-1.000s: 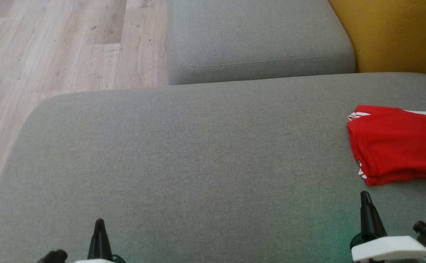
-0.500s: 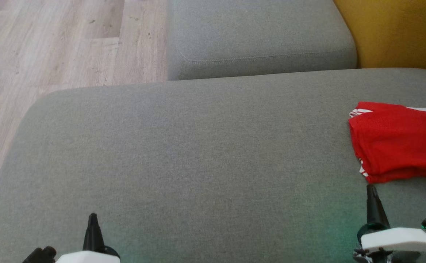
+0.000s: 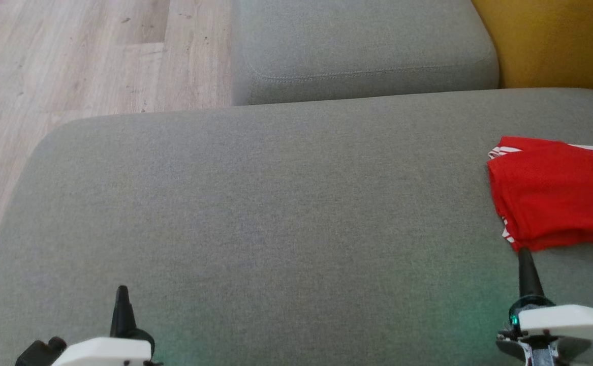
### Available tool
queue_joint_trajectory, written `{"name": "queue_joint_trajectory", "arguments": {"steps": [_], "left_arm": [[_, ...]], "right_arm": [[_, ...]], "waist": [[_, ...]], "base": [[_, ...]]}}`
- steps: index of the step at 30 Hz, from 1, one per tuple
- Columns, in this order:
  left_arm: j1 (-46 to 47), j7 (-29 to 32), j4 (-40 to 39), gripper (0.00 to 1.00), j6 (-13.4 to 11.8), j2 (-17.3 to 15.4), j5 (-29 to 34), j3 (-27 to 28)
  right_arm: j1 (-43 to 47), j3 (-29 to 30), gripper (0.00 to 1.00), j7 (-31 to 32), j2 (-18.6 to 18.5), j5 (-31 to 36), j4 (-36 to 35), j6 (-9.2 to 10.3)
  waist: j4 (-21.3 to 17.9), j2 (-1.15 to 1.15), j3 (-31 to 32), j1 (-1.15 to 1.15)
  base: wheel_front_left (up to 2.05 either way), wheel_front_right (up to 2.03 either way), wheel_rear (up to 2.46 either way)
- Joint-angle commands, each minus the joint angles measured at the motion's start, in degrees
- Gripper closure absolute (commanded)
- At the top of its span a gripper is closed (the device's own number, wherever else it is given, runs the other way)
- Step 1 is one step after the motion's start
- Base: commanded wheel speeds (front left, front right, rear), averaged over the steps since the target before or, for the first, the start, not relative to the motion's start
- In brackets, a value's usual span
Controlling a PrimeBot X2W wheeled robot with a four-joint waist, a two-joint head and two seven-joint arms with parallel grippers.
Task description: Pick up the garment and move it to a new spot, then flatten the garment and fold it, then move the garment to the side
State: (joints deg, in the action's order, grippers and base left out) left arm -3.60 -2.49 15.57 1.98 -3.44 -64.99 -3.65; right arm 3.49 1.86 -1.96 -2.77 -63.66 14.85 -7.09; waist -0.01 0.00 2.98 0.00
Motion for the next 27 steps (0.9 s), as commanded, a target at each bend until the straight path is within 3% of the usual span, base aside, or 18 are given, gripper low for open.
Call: {"name": "queue_joint_trajectory", "arguments": {"steps": [1, 27], "left_arm": [[3.78, 0.59, -1.75, 1.00, 0.60, -0.80, -1.51, 1.88], [7.50, 5.04, -1.65, 1.00, 3.72, -0.72, -18.72, 6.06]], "right_arm": [[-3.32, -0.52, 1.00, 0.31, -1.23, -1.73, -1.76, -0.27], [-7.26, 1.78, 1.00, 4.68, -1.24, -19.57, -1.22, -0.35]], "waist": [[0.00, 0.00, -0.09, 0.00], [0.01, 0.00, -2.04, 0.00]], "base": [[0.00, 0.00, 0.00], [0.00, 0.00, 0.00]]}}
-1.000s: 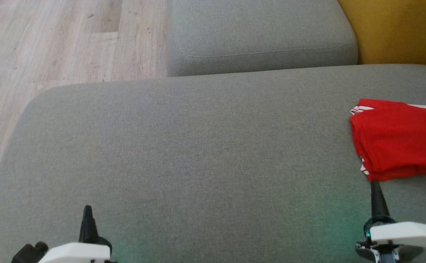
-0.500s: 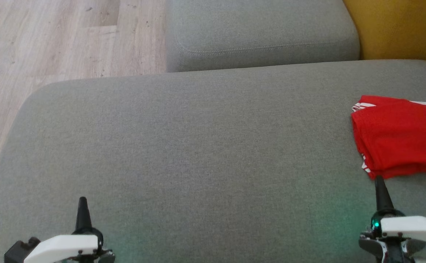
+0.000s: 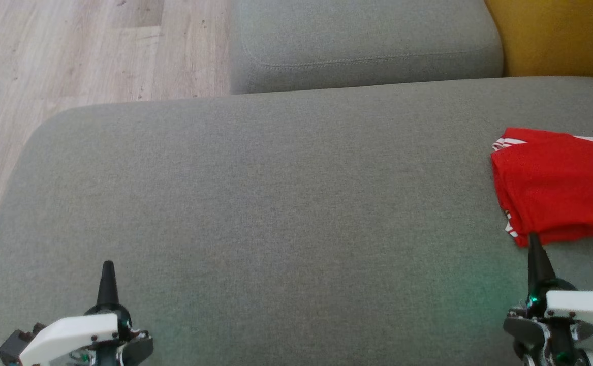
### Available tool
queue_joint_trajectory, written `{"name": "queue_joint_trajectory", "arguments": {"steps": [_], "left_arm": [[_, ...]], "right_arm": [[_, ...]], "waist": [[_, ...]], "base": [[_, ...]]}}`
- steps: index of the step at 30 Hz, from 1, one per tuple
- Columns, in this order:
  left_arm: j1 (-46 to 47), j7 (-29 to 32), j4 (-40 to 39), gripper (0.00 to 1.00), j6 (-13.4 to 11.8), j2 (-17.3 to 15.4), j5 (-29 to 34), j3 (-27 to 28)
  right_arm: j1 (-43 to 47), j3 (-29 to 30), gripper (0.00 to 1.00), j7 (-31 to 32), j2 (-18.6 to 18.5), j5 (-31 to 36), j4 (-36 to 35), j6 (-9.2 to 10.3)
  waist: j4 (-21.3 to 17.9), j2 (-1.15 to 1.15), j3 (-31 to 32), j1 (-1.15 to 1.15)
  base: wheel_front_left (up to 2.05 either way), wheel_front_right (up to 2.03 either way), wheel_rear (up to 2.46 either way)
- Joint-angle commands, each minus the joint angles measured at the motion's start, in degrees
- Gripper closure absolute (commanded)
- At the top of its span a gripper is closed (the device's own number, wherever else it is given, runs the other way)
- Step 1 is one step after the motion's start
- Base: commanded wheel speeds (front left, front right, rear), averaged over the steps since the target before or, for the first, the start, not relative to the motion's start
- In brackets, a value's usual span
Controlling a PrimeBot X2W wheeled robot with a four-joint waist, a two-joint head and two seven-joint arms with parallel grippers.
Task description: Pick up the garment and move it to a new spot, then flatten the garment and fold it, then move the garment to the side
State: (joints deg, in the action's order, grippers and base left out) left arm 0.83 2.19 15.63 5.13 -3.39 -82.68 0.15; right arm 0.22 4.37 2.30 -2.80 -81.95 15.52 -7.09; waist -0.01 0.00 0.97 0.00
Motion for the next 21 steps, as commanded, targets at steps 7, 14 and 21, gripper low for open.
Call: {"name": "queue_joint_trajectory", "arguments": {"steps": [7, 14, 21], "left_arm": [[4.09, 1.58, -1.68, 1.00, 1.41, -0.74, -5.66, 3.41], [4.95, 2.63, -1.65, 1.00, 2.13, -0.70, -9.61, 4.40], [5.23, 3.05, -1.64, 1.00, 2.36, -0.62, -10.78, 4.82]], "right_arm": [[-5.06, -0.09, 1.00, 1.61, -1.20, -6.06, -1.75, -0.37], [-5.97, 0.47, 1.00, 2.64, -1.18, -10.17, -1.62, -0.39], [-6.27, 0.74, 1.00, 3.05, -1.11, -11.39, -1.58, -0.40]], "waist": [[0.00, 0.00, -0.56, 0.00], [0.01, 0.00, -1.01, 0.00], [0.01, 0.00, -1.15, 0.00]], "base": [[0.00, 0.00, 0.00], [0.00, 0.00, 0.00], [0.00, 0.00, 0.00]]}}
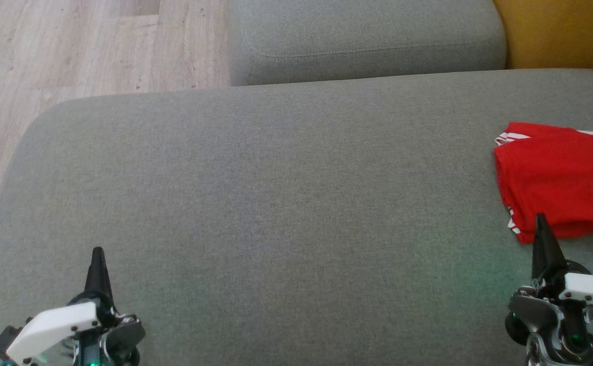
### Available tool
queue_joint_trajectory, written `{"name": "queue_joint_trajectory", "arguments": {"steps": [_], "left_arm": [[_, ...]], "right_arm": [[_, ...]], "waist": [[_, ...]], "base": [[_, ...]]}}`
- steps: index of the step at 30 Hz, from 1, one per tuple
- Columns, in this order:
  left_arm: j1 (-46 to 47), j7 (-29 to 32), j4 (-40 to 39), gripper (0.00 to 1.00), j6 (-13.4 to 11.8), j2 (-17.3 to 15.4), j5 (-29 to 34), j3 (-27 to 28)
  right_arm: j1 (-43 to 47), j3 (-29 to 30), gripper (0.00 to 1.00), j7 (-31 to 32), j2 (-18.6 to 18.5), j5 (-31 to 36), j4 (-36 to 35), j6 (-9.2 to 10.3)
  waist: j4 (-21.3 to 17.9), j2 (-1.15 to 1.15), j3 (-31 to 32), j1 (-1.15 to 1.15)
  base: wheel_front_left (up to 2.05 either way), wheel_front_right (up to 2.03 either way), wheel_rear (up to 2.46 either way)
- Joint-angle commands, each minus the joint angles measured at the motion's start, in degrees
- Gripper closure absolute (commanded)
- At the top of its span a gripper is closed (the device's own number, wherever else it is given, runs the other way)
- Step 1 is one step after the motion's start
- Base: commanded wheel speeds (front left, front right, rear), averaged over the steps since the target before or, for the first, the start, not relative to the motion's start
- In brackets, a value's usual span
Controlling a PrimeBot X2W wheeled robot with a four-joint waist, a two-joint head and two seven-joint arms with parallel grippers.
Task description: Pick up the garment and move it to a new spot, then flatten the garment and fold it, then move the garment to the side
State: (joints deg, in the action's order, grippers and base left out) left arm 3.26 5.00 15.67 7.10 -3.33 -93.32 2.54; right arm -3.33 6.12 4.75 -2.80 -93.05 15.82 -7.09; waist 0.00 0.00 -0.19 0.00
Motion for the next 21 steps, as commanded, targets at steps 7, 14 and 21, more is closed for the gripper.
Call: {"name": "queue_joint_trajectory", "arguments": {"steps": [7, 14, 21], "left_arm": [[2.81, 0.36, -1.68, 1.00, 0.38, -0.56, -0.01, 2.57], [2.82, 0.46, -1.67, 1.00, 0.38, -0.48, 0.10, 2.70], [2.83, 0.54, -1.67, 1.00, 0.38, -0.41, 0.18, 2.80]], "right_arm": [[-2.73, -0.88, 1.00, 0.71, -1.01, -0.17, -1.86, -0.40], [-2.74, -0.76, 1.00, 0.81, -0.93, -0.08, -1.86, -0.40], [-2.75, -0.67, 1.00, 0.88, -0.86, 0.00, -1.85, -0.40]], "waist": [[0.00, 0.00, 0.01, 0.00], [0.00, 0.00, 0.01, 0.00], [0.00, 0.00, 0.01, 0.00]], "base": [[0.00, 0.00, 0.00], [0.00, 0.00, 0.00], [0.00, 0.00, 0.00]]}}
